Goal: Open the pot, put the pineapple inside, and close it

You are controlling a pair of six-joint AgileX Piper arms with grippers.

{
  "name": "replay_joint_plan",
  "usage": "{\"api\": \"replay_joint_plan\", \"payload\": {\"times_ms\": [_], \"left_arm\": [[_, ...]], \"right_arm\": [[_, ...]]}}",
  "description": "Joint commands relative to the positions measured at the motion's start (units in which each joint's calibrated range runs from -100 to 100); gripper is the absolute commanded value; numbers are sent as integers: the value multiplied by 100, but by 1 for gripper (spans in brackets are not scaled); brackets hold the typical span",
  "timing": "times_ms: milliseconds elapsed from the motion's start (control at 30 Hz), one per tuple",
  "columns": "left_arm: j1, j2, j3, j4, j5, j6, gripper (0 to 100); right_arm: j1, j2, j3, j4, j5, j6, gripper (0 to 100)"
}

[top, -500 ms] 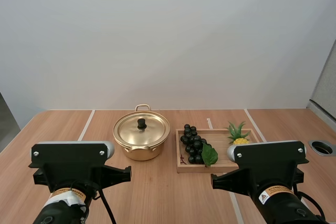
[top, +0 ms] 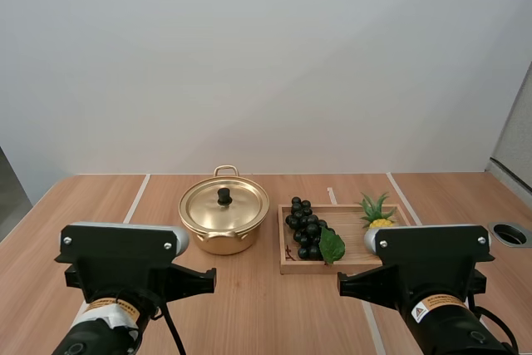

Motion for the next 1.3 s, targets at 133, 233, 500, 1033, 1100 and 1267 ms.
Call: {"api": "replay_joint_plan", "payload": {"times_ms": [133, 233, 500, 1033, 1100, 1267], "left_arm": [[-28, -27, 12, 114, -420, -67, 0], [-28, -27, 12, 217, -1084, -67, 0], [-28, -27, -508, 240, -2537, 183, 0], [-28, -27, -3258, 240, -4344, 611, 65], [-28, 15, -3517, 240, -4372, 719, 83], [-28, 196, -3900, 240, -4245, 743, 100]], "right_arm": [[-24, -43, 0, -233, -1101, 50, 0], [-24, -43, 0, -368, -2821, 50, 0], [-6, -43, 0, -320, -7550, 50, 0], [-6, 64, -2584, 1761, -4894, -1286, 0], [-6, 183, -2992, 1761, -4435, -1286, 0], [-6, 575, -3711, 1761, -4043, -1286, 0]]}}
